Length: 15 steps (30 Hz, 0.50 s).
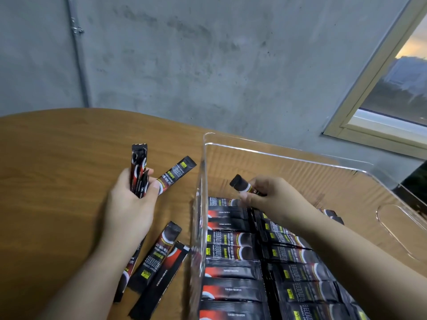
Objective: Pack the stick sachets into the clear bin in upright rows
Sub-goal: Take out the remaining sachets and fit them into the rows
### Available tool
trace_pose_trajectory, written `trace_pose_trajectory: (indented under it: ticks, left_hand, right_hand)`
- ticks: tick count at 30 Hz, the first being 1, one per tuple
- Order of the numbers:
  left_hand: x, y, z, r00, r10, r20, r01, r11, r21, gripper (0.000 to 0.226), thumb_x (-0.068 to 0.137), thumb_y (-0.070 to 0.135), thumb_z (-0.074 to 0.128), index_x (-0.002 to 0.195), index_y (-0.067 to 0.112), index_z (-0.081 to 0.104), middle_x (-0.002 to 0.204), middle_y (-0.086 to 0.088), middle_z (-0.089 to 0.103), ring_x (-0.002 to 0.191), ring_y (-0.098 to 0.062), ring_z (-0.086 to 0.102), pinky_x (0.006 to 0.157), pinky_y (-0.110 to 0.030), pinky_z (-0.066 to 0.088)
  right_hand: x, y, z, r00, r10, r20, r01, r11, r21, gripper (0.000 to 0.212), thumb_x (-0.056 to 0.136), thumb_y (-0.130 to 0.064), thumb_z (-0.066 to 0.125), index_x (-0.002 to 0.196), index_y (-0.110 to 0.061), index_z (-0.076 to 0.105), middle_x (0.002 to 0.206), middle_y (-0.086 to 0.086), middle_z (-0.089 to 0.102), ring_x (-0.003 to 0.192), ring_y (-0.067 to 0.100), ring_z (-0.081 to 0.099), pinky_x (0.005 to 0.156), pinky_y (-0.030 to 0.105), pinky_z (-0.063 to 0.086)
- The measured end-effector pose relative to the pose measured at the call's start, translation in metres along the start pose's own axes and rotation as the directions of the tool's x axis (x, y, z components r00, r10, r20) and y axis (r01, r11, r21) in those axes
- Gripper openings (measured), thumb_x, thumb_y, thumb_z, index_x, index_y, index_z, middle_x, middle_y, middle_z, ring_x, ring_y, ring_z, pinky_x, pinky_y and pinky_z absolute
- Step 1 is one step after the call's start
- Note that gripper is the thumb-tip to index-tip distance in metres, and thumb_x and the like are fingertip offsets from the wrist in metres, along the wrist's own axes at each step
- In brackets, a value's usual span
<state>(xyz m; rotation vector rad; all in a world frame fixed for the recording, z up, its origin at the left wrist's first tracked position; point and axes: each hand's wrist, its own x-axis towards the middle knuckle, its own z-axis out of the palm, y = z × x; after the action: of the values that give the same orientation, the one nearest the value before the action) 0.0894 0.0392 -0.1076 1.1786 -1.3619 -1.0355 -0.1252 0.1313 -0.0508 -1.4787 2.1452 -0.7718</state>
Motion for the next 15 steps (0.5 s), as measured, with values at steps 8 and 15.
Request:
trace_pose_trajectory:
  ticks: [8, 15]
  left_hand:
    - [0.001, -0.001, 0.000, 1.000, -0.003, -0.001, 0.003, 1.000, -0.027, 0.019, 0.089, 0.015, 0.061, 0.088, 0.033, 0.058, 0.084, 0.010, 0.065, 0.069, -0.020, 0.058, 0.066, -0.033, 0.045]
    - [0.000, 0.001, -0.002, 1.000, 0.004, 0.015, -0.004, 1.000, -0.029, 0.020, 0.089, 0.015, 0.061, 0.088, 0.034, 0.057, 0.083, 0.011, 0.064, 0.071, -0.020, 0.059, 0.069, -0.033, 0.045]
  right_hand:
    - [-0.012, -0.008, -0.006, 0.991, 0.136, -0.019, -0.131, 0.978, 0.165, 0.030, 0.093, -0.038, 0.049, 0.085, -0.022, 0.074, 0.065, 0.000, 0.062, 0.059, 0.015, 0.048, 0.063, 0.025, 0.038]
    - [-0.022, -0.014, 0.001, 0.966, 0.253, 0.043, -0.238, 0.820, 0.521, 0.008, 0.089, 0.000, 0.060, 0.085, 0.002, 0.052, 0.071, 0.018, 0.058, 0.058, 0.020, 0.063, 0.059, 0.025, 0.058]
